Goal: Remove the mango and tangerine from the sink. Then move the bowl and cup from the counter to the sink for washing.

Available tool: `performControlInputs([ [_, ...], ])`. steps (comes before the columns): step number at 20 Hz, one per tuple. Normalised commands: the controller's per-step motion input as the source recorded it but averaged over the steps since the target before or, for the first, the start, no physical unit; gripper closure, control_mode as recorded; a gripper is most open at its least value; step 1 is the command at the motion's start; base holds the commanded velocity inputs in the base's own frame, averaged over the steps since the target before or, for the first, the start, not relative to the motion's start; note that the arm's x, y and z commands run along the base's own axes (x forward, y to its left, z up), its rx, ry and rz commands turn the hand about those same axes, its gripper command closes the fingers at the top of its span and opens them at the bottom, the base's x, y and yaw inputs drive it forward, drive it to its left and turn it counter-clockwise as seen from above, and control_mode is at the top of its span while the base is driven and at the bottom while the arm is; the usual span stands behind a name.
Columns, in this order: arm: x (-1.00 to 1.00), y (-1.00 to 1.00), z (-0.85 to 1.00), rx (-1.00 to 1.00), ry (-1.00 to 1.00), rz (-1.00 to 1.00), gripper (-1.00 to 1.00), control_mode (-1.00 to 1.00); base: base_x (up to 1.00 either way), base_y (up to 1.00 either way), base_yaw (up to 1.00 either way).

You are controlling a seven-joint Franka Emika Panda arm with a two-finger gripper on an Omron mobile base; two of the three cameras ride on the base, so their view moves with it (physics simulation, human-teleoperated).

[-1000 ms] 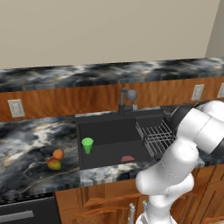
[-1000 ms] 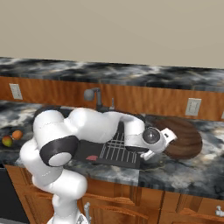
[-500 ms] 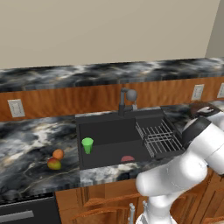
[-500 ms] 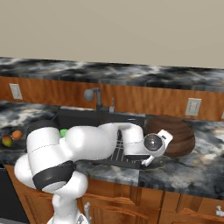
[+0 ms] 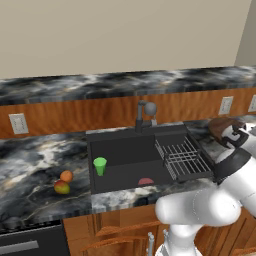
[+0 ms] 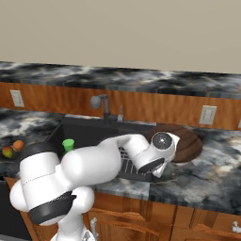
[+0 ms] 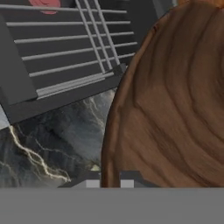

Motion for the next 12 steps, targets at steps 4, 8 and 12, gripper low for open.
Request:
performControlInputs([
  [4, -0.1, 0.12, 0.14, 0.0, 0.08, 0.11, 1.0, -1.0, 0.0, 0.0, 0.0],
  [8, -0.04, 0.13, 0.13, 0.0, 0.02, 0.09, 1.0, -1.0, 0.0, 0.0, 0.0],
  [12, -0.1, 0.06, 0.07, 0.0, 0.0, 0.11, 1.0, -1.0, 0.0, 0.0, 0.0],
])
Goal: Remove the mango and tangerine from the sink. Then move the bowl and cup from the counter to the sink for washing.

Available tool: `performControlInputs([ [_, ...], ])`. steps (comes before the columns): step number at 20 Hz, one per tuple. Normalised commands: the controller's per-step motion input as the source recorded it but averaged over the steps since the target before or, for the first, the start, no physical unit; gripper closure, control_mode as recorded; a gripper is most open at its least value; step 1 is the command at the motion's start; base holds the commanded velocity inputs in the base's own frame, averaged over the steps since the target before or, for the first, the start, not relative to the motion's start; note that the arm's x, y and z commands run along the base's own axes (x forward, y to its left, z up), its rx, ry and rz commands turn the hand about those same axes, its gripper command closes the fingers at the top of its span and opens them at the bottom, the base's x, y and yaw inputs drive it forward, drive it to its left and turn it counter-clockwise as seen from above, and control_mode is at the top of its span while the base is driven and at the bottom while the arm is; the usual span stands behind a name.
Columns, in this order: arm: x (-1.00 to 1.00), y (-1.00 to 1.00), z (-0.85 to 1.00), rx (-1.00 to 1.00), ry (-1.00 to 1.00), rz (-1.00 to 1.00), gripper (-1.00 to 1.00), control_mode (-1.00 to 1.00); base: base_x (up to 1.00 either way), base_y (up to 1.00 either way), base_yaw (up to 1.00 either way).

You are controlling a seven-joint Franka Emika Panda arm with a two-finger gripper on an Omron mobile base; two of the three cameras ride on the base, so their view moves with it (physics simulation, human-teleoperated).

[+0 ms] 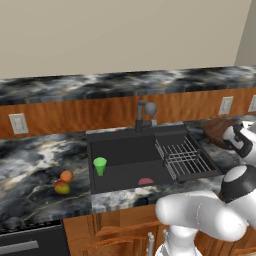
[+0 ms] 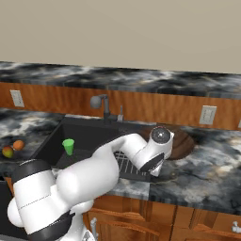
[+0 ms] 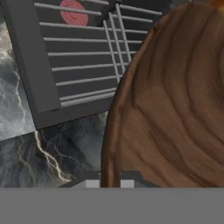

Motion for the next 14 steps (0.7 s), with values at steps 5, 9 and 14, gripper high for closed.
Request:
performControlInputs([
  [5, -0.12, 0.09, 0.08, 0.0, 0.0, 0.12, 1.0, -1.0, 0.0, 0.0, 0.0],
  [9, -0.07, 0.13, 0.02, -0.02, 0.03, 0.14, 1.0, -1.0, 0.0, 0.0, 0.0],
  [14, 0.0, 0.18, 0.07, -0.01, 0.05, 0.13, 1.0, -1.0, 0.0, 0.0, 0.0],
])
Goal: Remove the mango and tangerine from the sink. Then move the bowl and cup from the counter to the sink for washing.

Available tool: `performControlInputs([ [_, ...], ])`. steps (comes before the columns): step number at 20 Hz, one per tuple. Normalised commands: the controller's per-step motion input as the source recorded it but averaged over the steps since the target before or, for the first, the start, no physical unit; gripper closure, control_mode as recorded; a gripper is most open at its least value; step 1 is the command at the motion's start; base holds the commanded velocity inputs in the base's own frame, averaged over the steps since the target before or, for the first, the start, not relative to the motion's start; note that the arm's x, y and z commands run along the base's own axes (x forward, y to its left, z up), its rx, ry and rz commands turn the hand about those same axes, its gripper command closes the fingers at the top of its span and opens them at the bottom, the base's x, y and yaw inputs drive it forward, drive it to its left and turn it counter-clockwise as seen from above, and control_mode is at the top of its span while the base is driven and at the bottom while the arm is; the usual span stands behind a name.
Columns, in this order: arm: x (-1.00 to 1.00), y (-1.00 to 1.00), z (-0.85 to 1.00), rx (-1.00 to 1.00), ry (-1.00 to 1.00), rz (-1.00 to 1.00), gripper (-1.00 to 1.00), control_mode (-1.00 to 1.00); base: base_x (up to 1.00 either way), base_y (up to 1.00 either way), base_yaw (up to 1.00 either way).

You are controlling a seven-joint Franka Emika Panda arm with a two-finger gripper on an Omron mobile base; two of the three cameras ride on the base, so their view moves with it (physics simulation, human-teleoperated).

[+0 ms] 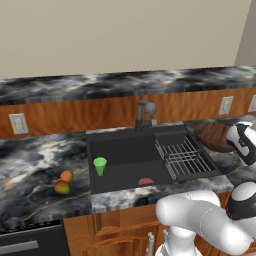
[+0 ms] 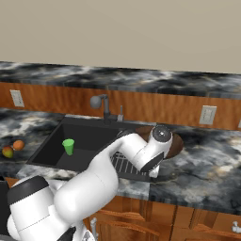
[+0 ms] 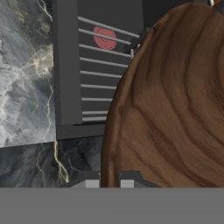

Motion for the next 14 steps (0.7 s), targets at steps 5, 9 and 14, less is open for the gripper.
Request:
performControlInputs([
  [5, 0.0, 0.19, 0.07, -0.01, 0.05, 0.14, 1.0, -1.0, 0.0, 0.0, 0.0],
  [9, -0.04, 0.17, 0.05, 0.0, 0.02, 0.14, 1.0, -1.0, 0.0, 0.0, 0.0],
  [14, -0.02, 0.23, 0.04, 0.0, 0.01, 0.11, 1.0, -1.0, 0.0, 0.0, 0.0],
])
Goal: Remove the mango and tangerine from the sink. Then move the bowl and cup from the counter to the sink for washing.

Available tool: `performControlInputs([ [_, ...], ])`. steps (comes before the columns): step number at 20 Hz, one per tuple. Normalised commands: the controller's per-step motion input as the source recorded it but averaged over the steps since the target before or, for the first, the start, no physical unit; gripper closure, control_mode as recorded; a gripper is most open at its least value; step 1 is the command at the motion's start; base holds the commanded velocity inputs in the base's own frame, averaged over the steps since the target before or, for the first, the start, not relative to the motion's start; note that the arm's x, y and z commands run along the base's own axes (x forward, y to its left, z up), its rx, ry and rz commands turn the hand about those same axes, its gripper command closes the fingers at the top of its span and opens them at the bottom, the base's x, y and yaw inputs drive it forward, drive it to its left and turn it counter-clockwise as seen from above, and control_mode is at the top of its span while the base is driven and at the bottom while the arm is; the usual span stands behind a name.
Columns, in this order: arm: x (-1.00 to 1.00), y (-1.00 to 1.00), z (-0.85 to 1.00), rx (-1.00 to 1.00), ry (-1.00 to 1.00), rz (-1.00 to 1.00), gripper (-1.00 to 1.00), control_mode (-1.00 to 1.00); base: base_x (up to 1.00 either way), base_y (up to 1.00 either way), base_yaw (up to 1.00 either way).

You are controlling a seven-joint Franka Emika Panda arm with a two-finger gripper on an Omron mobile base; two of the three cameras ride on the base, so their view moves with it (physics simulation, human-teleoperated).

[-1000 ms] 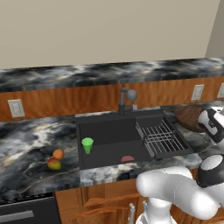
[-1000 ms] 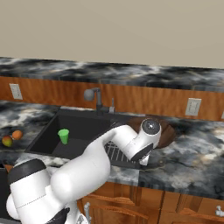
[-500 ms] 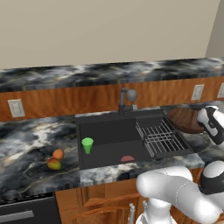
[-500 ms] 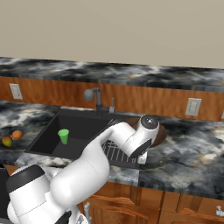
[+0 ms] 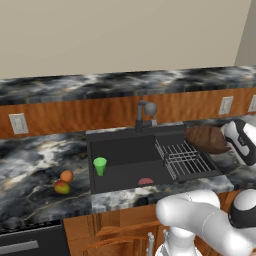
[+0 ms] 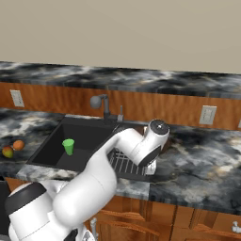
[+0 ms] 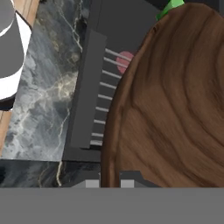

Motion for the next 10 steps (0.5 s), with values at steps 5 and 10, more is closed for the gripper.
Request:
performControlInputs([
  [5, -0.01, 0.27, 0.01, 0.0, 0.02, 0.09, 1.0, -1.0, 0.0, 0.0, 0.0],
  [10, -0.02, 0.3, 0.01, 0.0, 0.01, 0.04, 1.0, -1.0, 0.0, 0.0, 0.0],
])
